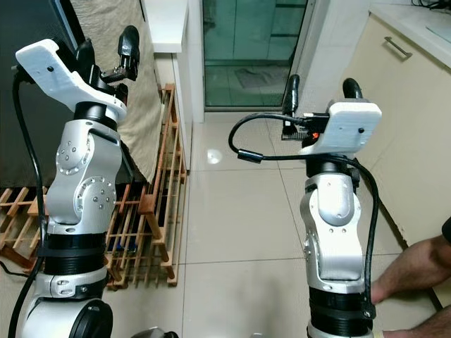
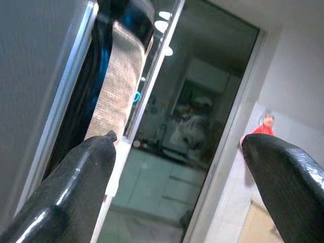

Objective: Restocking fridge

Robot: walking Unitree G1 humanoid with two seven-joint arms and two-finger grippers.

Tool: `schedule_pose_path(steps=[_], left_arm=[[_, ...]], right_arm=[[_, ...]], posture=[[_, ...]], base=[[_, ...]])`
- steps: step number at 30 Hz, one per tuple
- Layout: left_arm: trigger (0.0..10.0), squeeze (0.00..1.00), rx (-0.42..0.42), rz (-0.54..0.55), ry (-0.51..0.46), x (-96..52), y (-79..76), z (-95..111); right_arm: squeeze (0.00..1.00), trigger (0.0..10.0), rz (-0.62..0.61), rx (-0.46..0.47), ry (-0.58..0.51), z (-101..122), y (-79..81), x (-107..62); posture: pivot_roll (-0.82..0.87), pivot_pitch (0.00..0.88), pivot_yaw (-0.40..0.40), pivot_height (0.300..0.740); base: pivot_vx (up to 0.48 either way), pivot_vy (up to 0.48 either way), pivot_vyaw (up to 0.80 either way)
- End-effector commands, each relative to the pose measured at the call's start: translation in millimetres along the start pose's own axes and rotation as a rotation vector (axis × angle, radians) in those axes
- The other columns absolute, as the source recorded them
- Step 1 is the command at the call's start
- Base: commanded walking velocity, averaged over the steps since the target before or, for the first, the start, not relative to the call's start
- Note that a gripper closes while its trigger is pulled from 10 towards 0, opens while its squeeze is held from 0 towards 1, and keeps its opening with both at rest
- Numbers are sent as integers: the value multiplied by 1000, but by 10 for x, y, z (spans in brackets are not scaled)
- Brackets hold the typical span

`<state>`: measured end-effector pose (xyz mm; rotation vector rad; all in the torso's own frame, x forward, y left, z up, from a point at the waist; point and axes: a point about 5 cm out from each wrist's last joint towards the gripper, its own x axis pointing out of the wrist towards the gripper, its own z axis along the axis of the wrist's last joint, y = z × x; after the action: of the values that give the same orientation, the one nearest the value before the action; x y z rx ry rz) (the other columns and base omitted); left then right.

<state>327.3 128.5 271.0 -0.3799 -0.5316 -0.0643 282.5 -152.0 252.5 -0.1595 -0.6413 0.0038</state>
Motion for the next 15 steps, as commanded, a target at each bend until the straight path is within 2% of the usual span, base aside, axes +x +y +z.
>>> schedule_pose_path(steps=[1,4,15], left_arm=[[10000,0,8,-3,-84,60,-52,183],[10000,0,35,-3,-124,92,-70,260],[10000,0,35,13,-122,101,-58,242]], right_arm=[[133,10000,30,-28,-111,205,25,80],[133,10000,20,-16,-114,203,-15,141],[133,10000,34,-3,-72,98,5,111]], posture=[[-129,0,11,740],[-127,0,5,740],[-130,0,4,740]], base=[[398,266,0],[394,275,0],[379,292,0]])
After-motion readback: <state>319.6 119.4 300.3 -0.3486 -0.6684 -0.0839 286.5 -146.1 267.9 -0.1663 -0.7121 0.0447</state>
